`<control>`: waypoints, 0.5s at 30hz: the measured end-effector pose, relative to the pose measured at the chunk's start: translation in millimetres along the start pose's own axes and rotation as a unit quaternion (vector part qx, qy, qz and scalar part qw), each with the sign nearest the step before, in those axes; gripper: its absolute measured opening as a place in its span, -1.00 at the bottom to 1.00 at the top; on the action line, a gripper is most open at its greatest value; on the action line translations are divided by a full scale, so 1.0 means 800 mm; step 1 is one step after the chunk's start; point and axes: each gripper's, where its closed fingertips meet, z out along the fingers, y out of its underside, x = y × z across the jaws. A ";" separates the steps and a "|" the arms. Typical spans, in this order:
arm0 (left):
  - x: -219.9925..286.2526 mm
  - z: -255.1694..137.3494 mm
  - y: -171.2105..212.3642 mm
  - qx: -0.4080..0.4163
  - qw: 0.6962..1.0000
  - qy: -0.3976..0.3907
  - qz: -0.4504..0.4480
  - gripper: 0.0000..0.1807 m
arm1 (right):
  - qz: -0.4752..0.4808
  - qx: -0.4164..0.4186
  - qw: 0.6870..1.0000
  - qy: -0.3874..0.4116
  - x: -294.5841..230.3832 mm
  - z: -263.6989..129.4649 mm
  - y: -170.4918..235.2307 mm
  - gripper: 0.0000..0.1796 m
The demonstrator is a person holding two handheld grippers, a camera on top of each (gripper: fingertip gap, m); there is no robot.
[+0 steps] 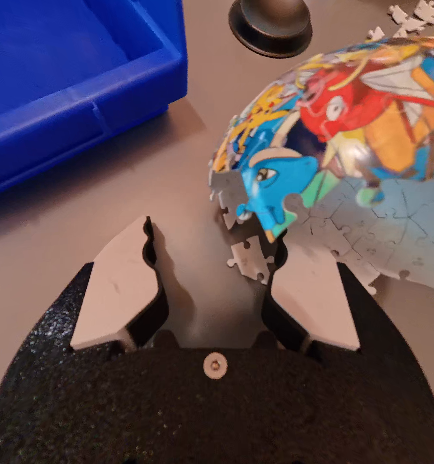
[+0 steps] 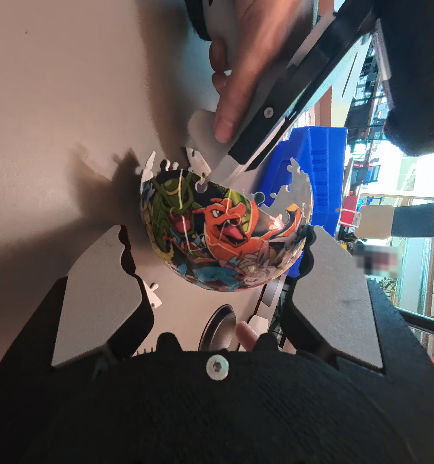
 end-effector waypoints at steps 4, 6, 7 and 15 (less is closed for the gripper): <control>-0.003 0.004 0.000 -0.001 1.000 -0.014 -0.001 0.03 | 0.002 0.009 1.000 -0.002 0.001 0.000 -0.004 0.41; -0.005 0.007 0.003 -0.010 1.000 -0.027 0.002 0.04 | 0.009 0.012 1.000 -0.005 0.001 -0.001 -0.003 0.41; -0.005 0.008 0.005 -0.016 0.999 -0.029 0.005 0.04 | 0.012 0.014 1.000 -0.004 0.001 -0.001 -0.003 0.41; 0.001 0.013 0.007 -0.028 0.999 -0.039 0.025 0.11 | 0.014 0.023 1.000 -0.002 0.002 0.001 -0.005 0.40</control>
